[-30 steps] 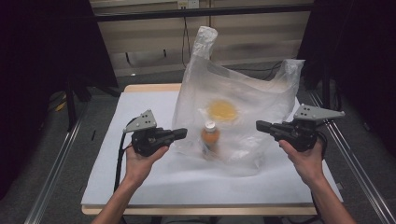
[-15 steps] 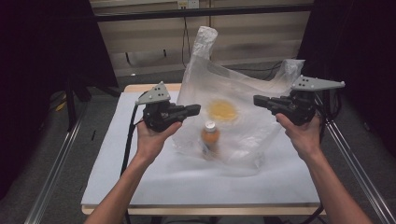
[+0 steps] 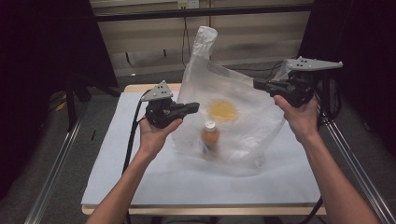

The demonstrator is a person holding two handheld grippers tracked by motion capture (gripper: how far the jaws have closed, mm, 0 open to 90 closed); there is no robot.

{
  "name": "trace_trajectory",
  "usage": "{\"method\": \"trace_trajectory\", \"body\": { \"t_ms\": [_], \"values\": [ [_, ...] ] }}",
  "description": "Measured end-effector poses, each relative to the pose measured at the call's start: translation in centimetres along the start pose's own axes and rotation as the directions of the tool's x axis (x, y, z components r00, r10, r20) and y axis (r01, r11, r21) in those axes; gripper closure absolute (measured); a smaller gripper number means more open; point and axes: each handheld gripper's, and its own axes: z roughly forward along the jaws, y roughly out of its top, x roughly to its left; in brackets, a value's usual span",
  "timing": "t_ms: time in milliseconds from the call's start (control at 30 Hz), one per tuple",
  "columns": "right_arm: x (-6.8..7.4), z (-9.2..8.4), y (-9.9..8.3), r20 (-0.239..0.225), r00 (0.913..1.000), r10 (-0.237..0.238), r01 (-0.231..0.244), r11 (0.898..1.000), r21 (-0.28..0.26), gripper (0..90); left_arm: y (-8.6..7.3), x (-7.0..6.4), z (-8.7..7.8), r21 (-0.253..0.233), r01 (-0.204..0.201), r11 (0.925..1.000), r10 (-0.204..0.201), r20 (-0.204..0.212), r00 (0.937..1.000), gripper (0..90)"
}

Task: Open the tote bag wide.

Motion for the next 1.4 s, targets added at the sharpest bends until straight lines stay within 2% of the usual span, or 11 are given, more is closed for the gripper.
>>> {"method": "trace_trajectory", "body": {
  "t_ms": [167,300,333,533,733,800,867,1067,1167,1267,1400],
  "values": [
    [-1.4,1.1,0.1,0.041,0.9989,0.023,-0.024,0.999,0.023,90.0,-0.3,0.4,-0.1,0.012,0.0,0.9999,0.0,-0.005,1.0,90.0],
    [-1.4,2.0,-0.4,0.034,0.9991,0.026,-0.028,0.998,0.058,90.0,-0.8,0.5,0.2,0.028,0.005,0.9996,-0.005,-0.01,0.9999,90.0],
    [-1.0,2.4,-1.0,0.017,0.9996,0.023,-0.024,0.997,0.077,90.0,-1.2,0.5,0.3,0.043,0.005,0.9991,-0.005,-0.008,1.0,90.0],
    [0.1,3.0,-2.2,-0.013,0.9999,0.011,-0.009,0.994,0.112,90.0,-2.4,0.9,0.3,0.056,0.025,0.9981,-0.025,-0.014,0.9996,90.0],
    [1.1,3.8,-3.5,-0.049,0.9986,0.021,-0.015,0.992,0.128,90.0,-3.9,1.0,0.5,0.066,0.047,0.9967,-0.047,-0.012,0.9988,90.0],
    [1.6,4.2,-4.2,-0.077,0.9967,0.024,-0.014,0.992,0.126,90.0,-4.7,1.0,0.7,0.08,0.056,0.9952,-0.055,-0.01,0.9984,90.0],
    [1.8,4.4,-4.3,-0.08,0.9966,0.02,-0.009,0.991,0.131,90.0,-5.0,1.0,0.8,0.083,0.06,0.9947,-0.06,-0.007,0.9982,90.0],
    [3.0,5.4,-5.2,-0.121,0.9925,0.017,0.001,0.989,0.15,90.0,-7.1,1.2,1.0,0.124,0.092,0.9881,-0.09,-0.018,0.9958,90.0],
    [3.4,5.7,-5.6,-0.13,0.9913,0.016,0.005,0.987,0.16,90.0,-7.8,1.2,1.1,0.144,0.087,0.9857,-0.086,-0.015,0.9962,90.0],
    [4.0,6.2,-6.6,-0.161,0.9865,0.032,-0.007,0.988,0.157,90.0,-8.7,1.3,1.2,0.17,0.099,0.9804,-0.097,-0.018,0.9951,90.0],
    [4.5,6.4,-7.1,-0.172,0.9844,0.037,-0.009,0.987,0.163,90.0,-10.1,1.4,1.4,0.186,0.127,0.9742,-0.125,-0.026,0.9918,90.0]
  ]
}}
